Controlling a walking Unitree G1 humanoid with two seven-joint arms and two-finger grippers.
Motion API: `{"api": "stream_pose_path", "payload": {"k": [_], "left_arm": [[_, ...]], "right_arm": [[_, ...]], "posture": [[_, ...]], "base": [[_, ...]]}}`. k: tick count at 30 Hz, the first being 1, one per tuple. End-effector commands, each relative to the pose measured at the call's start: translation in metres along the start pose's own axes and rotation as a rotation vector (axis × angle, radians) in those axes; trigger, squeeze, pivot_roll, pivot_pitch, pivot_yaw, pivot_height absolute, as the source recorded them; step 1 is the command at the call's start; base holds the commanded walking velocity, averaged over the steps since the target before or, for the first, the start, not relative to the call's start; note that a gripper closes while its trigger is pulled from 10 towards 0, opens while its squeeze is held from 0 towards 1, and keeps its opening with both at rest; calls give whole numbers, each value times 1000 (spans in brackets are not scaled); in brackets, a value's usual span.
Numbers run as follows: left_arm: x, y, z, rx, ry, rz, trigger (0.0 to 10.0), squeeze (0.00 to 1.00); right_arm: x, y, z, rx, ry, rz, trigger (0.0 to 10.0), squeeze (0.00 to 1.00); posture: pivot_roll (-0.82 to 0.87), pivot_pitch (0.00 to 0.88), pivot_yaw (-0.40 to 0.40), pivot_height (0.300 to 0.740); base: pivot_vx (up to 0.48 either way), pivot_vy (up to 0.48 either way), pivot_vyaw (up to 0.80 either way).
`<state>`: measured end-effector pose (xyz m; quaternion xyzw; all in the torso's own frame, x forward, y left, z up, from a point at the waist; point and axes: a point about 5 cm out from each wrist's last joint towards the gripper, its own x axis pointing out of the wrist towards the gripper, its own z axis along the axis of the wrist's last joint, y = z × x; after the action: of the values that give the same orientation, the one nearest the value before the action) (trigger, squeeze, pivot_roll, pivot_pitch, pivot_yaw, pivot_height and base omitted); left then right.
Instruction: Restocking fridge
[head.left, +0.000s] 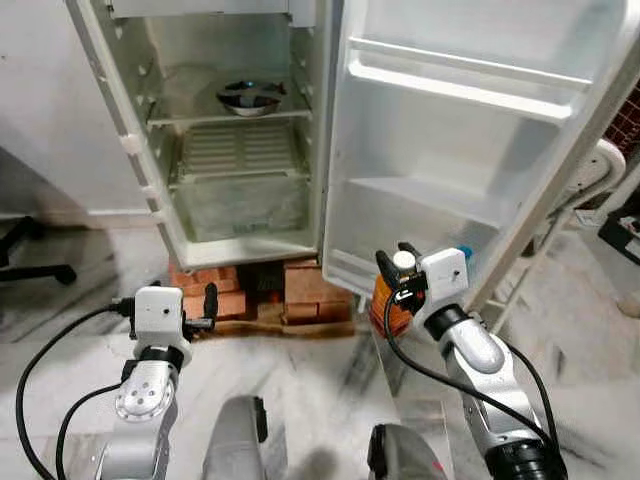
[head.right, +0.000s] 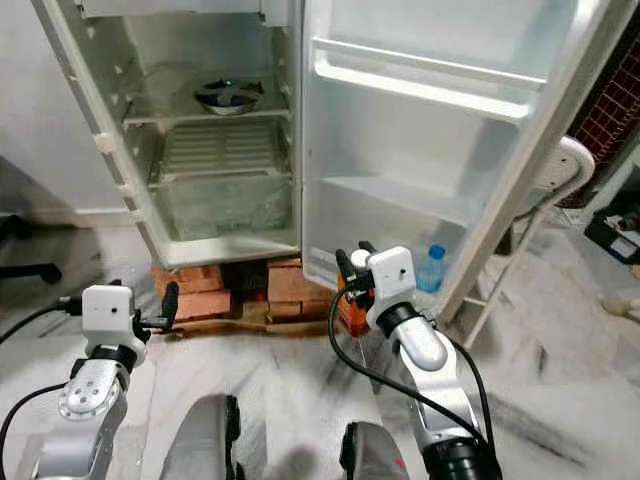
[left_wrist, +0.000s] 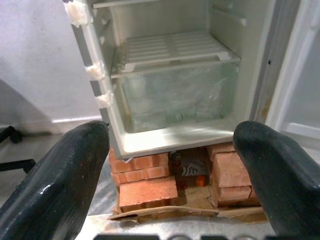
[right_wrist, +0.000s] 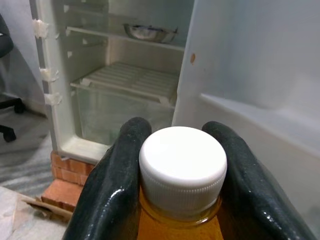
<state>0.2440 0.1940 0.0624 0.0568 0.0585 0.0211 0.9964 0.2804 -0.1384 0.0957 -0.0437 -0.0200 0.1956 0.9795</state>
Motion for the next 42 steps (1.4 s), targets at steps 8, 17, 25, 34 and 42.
{"api": "stream_pose_path", "payload": {"k": [8, 17, 25, 34, 42], "left_arm": [[2, -3, 4, 2, -24, -14, 10000, 0], [2, -5, 4, -3, -25, -21, 10000, 0], [3, -6, 5, -9, -27, -23, 10000, 0], [1, -9, 2, -9, -12, -20, 10000, 0], [2, -9, 1, -11, -8, -19, 10000, 0]], "right_arm": [[5, -3, 12, -40, -61, -5, 10000, 0], [5, -4, 13, -51, -66, -10, 10000, 0], [6, -5, 14, -56, -68, -11, 10000, 0], [4, -3, 12, -68, -63, 4, 10000, 0], [5, -2, 13, -57, -69, 13, 10000, 0]], "posture": [[9, 0, -29, 631], [6, 0, -31, 631], [6, 0, -32, 631], [1, 0, -34, 631], [1, 0, -36, 631]], "base": [[287, 0, 0], [333, 0, 0], [347, 0, 0], [217, 0, 0], [0, 0, 0]]}}
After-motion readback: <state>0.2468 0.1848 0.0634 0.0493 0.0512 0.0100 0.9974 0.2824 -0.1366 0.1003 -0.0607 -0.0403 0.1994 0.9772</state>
